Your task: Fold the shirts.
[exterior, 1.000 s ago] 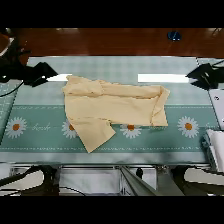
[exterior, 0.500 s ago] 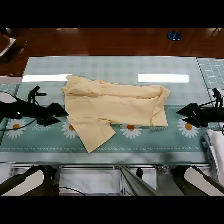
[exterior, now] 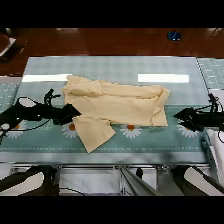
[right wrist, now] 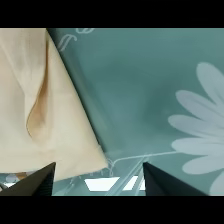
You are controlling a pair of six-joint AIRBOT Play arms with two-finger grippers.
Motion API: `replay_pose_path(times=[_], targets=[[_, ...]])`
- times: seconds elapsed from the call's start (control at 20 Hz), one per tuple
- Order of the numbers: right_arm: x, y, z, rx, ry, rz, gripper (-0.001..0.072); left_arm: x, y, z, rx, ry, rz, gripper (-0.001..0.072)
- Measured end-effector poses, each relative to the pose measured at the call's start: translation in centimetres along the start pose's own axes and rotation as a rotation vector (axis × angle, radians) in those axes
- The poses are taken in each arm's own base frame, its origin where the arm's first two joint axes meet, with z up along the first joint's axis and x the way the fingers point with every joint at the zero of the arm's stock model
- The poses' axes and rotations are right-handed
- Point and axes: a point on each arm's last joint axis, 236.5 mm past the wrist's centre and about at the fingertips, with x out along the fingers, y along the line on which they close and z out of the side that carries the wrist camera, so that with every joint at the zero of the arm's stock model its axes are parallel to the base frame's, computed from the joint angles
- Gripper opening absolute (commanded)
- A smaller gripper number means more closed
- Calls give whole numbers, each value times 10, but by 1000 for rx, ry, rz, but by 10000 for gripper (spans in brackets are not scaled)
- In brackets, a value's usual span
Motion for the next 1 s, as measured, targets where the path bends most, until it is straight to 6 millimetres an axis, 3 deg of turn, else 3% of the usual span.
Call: replay_pose_path(times=[0.05,0.35,0.45,0.5,0.55,0.7,0.75,0.85,0.95,1.0], targets=[[3,0,-1,7,12,8,617,3,2,1,6,2,9,28],[31,17,-8,32,104,104,595,-3,-17,17,80,-9,-8,31],[46,30,-10,4,152,116,387,-6,-26,21,86,-15,-29,31],[54,38,-13,-18,182,121,158,-7,-29,22,86,-18,-39,31],[60,46,-15,-43,209,121,15,-8,-34,24,83,-23,-53,31],[64,81,-11,-153,251,143,14,-20,-57,37,111,-64,-115,31],[57,100,-2,-205,242,162,14,-31,-72,45,133,-96,-150,30],[25,147,27,-327,159,196,14,-75,-124,73,216,-219,-259,30],[-33,209,60,-478,2,231,14,-151,-190,100,346,-408,-374,30],[-73,244,73,-568,-105,246,14,-197,-222,106,421,-505,-423,31]])
